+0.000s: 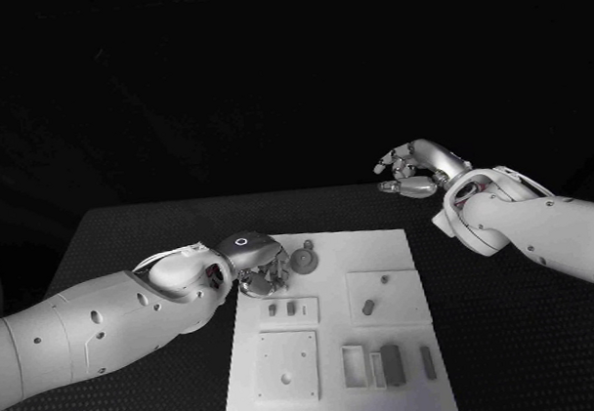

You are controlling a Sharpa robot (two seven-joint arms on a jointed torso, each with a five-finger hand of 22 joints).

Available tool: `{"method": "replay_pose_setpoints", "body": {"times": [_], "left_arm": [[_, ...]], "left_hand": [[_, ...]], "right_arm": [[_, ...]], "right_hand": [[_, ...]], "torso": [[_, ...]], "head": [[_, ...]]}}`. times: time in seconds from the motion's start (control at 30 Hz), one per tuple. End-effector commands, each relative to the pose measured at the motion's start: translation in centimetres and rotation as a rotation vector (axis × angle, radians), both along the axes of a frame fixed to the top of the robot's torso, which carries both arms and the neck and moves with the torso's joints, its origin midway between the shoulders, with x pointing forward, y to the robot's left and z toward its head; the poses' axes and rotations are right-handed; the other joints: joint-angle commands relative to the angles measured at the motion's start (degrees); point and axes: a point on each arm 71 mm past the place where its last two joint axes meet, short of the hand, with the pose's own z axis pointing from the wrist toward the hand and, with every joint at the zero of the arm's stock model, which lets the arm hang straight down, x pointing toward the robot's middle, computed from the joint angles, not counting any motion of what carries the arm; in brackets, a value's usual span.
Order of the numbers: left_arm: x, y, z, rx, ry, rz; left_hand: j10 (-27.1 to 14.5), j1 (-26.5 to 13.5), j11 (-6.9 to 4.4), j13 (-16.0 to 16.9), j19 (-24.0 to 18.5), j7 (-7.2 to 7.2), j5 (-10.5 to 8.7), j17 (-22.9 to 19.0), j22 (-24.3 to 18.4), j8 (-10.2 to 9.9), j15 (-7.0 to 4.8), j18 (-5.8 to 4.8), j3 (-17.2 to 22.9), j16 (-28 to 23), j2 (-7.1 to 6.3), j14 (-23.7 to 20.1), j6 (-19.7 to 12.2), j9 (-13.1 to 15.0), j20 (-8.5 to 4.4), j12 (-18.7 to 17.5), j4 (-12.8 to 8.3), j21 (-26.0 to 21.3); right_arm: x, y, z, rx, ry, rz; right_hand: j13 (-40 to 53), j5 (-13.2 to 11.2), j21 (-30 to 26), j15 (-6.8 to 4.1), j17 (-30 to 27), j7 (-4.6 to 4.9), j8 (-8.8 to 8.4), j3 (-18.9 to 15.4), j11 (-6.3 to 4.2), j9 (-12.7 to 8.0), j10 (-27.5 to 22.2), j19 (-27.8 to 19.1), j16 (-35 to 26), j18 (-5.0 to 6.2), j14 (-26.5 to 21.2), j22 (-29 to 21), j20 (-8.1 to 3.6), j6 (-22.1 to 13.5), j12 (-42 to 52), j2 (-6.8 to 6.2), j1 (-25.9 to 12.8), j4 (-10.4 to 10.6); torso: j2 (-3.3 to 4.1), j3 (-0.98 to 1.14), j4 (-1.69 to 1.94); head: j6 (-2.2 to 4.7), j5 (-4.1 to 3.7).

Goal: Assemble the parts on the task board

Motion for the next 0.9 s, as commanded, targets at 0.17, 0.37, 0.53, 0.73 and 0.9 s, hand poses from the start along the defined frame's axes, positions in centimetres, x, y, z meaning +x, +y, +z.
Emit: {"method": "replay_pose_setpoints", "body": {"times": [0.17, 0.37, 0.53, 0.73, 0.9], "left_arm": [[-0.06, -0.16, -0.19, 0.010, 0.005, -0.007], [-0.18, -0.32, -0.23, 0.009, 0.009, -0.011], [-0.22, -0.44, -0.39, 0.011, 0.015, -0.014], [-0.30, -0.38, -0.82, 0.006, 0.030, -0.006], [-0.26, -0.32, -0.87, 0.007, 0.031, -0.003]], "left_hand": [[0.48, 0.56, 0.09, 0.03, 0.38, -0.11, 0.24, 0.07, 0.07, 0.12, -0.01, -0.45, 0.36, -0.21, -0.04, 0.22, 0.43, 0.04, -4.14, -0.03, 0.02, 0.15], [0.51, 0.50, 0.09, 0.02, 0.41, -0.10, 0.24, 0.13, 0.07, 0.10, -0.02, -0.45, 0.36, -0.25, -0.04, 0.27, 0.43, 0.03, -4.13, -0.05, 0.08, 0.15], [0.54, 0.47, 0.09, 0.02, 0.42, -0.09, 0.25, 0.17, 0.08, 0.09, -0.02, -0.45, 0.36, -0.28, -0.05, 0.29, 0.44, 0.02, -4.13, -0.07, 0.10, 0.15], [0.55, 0.48, 0.08, 0.01, 0.43, -0.09, 0.25, 0.22, 0.08, 0.07, -0.03, -0.44, 0.40, -0.33, -0.03, 0.31, 0.43, 0.01, -4.14, -0.09, 0.09, 0.14], [0.56, 0.48, 0.08, 0.00, 0.44, -0.09, 0.25, 0.26, 0.09, 0.06, -0.03, -0.45, 0.41, -0.36, -0.03, 0.32, 0.43, 0.01, -4.14, -0.11, 0.09, 0.14]], "right_arm": [[-0.08, 0.32, -0.03, -0.002, 0.002, 0.020], [-0.09, 0.44, -0.03, -0.002, 0.003, 0.022], [-0.09, 0.58, -0.04, -0.001, 0.003, 0.025], [-0.09, 0.73, -0.05, -0.001, 0.004, 0.028], [-0.11, 0.78, -0.05, -0.001, 0.004, 0.030]], "right_hand": [[-0.08, -0.28, -0.31, 0.05, -0.07, 0.40, 0.10, 0.16, 0.12, -0.08, -0.38, -0.35, -0.17, 0.91, -0.34, 0.01, -0.07, -0.09, -0.33, 0.55, 0.07, -0.05], [-0.08, -0.28, -0.31, 0.05, -0.07, 0.40, 0.11, 0.14, 0.12, -0.08, -0.39, -0.37, -0.16, 0.91, -0.35, 0.02, -0.05, -0.09, -0.33, 0.57, 0.05, -0.05], [-0.09, -0.28, -0.30, 0.05, -0.07, 0.40, 0.12, 0.13, 0.12, -0.08, -0.39, -0.38, -0.16, 0.92, -0.36, 0.02, -0.04, -0.08, -0.33, 0.59, 0.05, -0.05], [-0.09, -0.29, -0.29, 0.04, -0.07, 0.40, 0.12, 0.13, 0.12, -0.09, -0.40, -0.39, -0.15, 0.92, -0.36, 0.03, -0.03, -0.08, -0.32, 0.61, 0.04, -0.05], [-0.09, -0.31, -0.29, 0.04, -0.08, 0.39, 0.13, 0.12, 0.11, -0.09, -0.40, -0.40, -0.15, 0.92, -0.37, 0.03, -0.02, -0.07, -0.32, 0.63, 0.04, -0.06]], "torso": [[-0.03, -0.04, 0.04], [-0.02, -0.05, 0.07], [-0.01, -0.05, 0.06], [0.02, -0.04, 0.01], [-0.02, -0.01, 0.04]], "head": [[0.02, -0.11], [-0.05, -0.16], [-0.07, -0.17], [-0.03, -0.17], [-0.07, -0.19]]}}
